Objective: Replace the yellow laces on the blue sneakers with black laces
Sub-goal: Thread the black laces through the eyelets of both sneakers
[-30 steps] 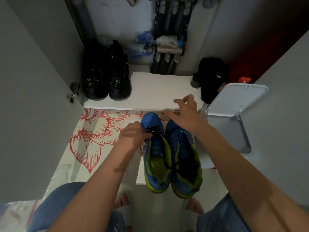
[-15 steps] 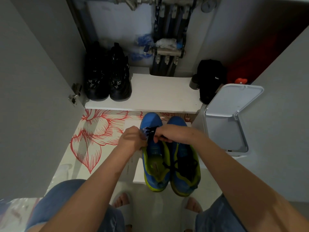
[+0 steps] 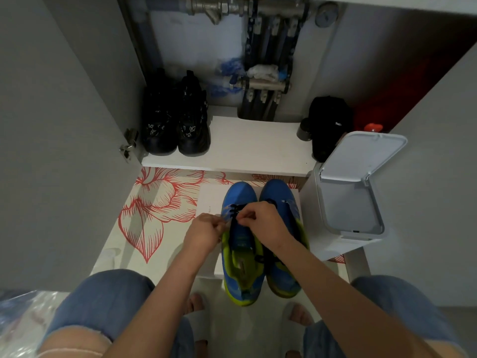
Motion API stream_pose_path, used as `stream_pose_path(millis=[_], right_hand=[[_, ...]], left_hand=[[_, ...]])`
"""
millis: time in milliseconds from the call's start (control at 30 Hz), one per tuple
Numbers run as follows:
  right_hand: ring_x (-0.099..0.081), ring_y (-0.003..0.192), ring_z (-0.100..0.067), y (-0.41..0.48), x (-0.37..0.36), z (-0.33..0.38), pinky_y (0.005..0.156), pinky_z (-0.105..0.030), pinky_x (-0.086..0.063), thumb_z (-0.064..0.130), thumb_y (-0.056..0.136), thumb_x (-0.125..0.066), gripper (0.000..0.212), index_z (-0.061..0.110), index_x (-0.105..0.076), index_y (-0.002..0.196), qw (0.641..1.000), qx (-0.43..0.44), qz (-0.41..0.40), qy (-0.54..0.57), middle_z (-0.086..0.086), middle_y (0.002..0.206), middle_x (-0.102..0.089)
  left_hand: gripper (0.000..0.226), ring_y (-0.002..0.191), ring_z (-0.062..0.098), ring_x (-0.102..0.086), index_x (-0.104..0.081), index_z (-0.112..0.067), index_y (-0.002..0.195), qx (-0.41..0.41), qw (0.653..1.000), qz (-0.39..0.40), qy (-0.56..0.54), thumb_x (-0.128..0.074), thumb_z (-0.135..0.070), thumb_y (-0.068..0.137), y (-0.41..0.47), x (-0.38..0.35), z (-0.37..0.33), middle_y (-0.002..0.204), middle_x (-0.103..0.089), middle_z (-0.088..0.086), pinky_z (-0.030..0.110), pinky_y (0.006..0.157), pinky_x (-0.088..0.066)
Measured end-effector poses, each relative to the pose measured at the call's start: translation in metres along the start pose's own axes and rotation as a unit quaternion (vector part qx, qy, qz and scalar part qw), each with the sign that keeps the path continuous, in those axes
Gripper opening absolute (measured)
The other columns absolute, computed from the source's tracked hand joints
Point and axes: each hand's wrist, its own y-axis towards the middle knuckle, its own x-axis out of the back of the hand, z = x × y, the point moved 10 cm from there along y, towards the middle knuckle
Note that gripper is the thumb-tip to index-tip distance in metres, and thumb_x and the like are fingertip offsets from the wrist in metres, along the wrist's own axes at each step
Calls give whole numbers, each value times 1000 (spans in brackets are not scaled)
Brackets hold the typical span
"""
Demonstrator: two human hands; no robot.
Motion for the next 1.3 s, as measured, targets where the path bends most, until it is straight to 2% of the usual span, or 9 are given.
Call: stream_pose_path(millis=[100, 233, 433, 667, 800, 1000, 1100, 1200, 1300], right_hand=[[-63, 82, -9, -6, -6, 6, 83, -16, -44, 9, 84, -67, 13, 11, -72, 96, 999, 24, -15, -43, -3, 91, -73], [-62, 84, -17, -9, -7, 5, 88, -39, -46, 7, 77, -72, 26, 25, -54, 79, 997, 33, -59, -41, -1, 74, -71], [-60, 84, -21, -7, -8, -6, 80, -42, -50, 4, 79, -70, 26, 20, -50, 82, 996, 6, -84, -8, -6, 80, -66], [-61, 85, -15, -4, -14, -11, 67, -8, -44, 0, 83, -64, 17, 14, -55, 85, 997, -7, -65, 44, -7, 89, -66], [-58, 99, -22, -2, -17, -6, 91, -32, -46, 2, 87, -58, 15, 11, -64, 98, 998, 31, -44, -33, -7, 94, -66], [-55, 88, -2, 3, 47, 0, 76, -2, -41, 0, 94, -48, 21, 4, -67, 98, 985, 24, -141, 97, -4, 100, -65], [-57, 78, -4, 8, 53, -10, 67, -9, -45, -4, 94, -43, 22, -2, -64, 101, 979, -15, -130, 154, -9, 96, -65], [-54, 70, -2, 10, 37, -18, 58, -7, -43, -3, 95, -39, 24, -1, -61, 107, 988, -51, -79, 121, -9, 96, -63], [-54, 69, -4, 11, 36, -23, 59, -10, -42, -1, 96, -39, 25, 6, -61, 101, 990, -53, -87, 101, -9, 94, -66]], left_hand=[[36, 71, 29, -56, -58, -15, 55, -6, 1000, -3, 24, -52, -2, 88, -3, -3, 1, 77, -57, 16, 40, 74, -51], [22, 83, 37, -63, -68, 6, 79, -10, 999, -16, -31, -52, -4, 90, -5, -5, 5, 86, -65, 24, 52, 79, -52], [21, 82, 39, -65, -70, 1, 80, 3, 997, -24, -78, -55, -9, 90, 0, -9, 11, 85, -67, 24, 55, 78, -53], [24, 78, 31, -67, -62, -8, 72, 57, 982, -12, -179, -54, -10, 94, -8, -12, 16, 83, -67, 22, 37, 74, -59], [29, 68, 23, -61, -56, -12, 68, 82, 972, -58, -213, -49, -2, 94, -13, -11, 22, 75, -62, 12, 29, 64, -55], [36, 70, 18, -61, -35, -17, 76, 58, 846, -279, -451, -21, 13, 90, -31, 52, 11, 84, -52, 6, 30, 62, -55], [27, 50, 10, -56, -38, -14, 84, 42, 794, -342, -500, -19, 0, 97, -36, 79, 8, 73, -48, 4, 34, 63, -54], [17, 53, 8, -50, -43, -16, 93, 57, 865, -298, -400, -28, -10, 101, -28, 71, 8, 71, -50, -1, 26, 53, -43], [24, 84, 22, -62, -56, -9, 101, 67, 988, -122, -69, -44, -29, 97, -10, 27, 7, 89, -62, 5, 28, 69, -49]])
